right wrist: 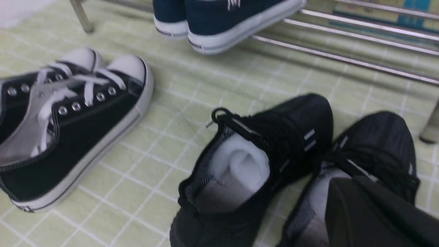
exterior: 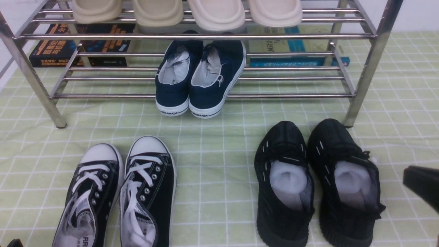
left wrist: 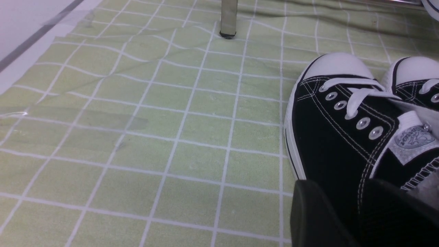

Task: Take the shoes off the shelf with your hand from the green coffee tablecloth.

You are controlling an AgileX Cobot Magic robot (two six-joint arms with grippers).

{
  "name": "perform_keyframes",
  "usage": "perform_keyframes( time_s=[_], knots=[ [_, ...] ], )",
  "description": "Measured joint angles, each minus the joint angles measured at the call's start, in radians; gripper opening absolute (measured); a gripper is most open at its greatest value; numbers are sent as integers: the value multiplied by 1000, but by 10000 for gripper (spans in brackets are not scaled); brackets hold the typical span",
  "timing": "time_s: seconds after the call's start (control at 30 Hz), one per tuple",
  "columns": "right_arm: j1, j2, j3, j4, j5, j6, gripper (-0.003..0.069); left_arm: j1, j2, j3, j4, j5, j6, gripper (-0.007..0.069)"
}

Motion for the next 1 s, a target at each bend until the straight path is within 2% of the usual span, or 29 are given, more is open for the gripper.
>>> perform_keyframes(
  time_s=[0.1, 0.73, 0.87, 0.9, 1.0],
  knots=[
    [0, -2, 53, 0, -55, 1, -10, 0, 0, 0, 0, 0, 0, 242],
    [-10, -55, 127, 18, -37, -22, 1, 0, 0, 0, 0, 1, 0, 242],
    [-90, -145, 169, 66, -39, -104, 3, 0, 0, 0, 0, 1, 0, 242],
    [-166, -203, 214, 91, -37, -158, 3, 0, 0, 0, 0, 1, 0, 242],
    [-288, -318, 292, 105, -5, -221, 6, 0, 0, 0, 0, 1, 0, 242]
  ],
)
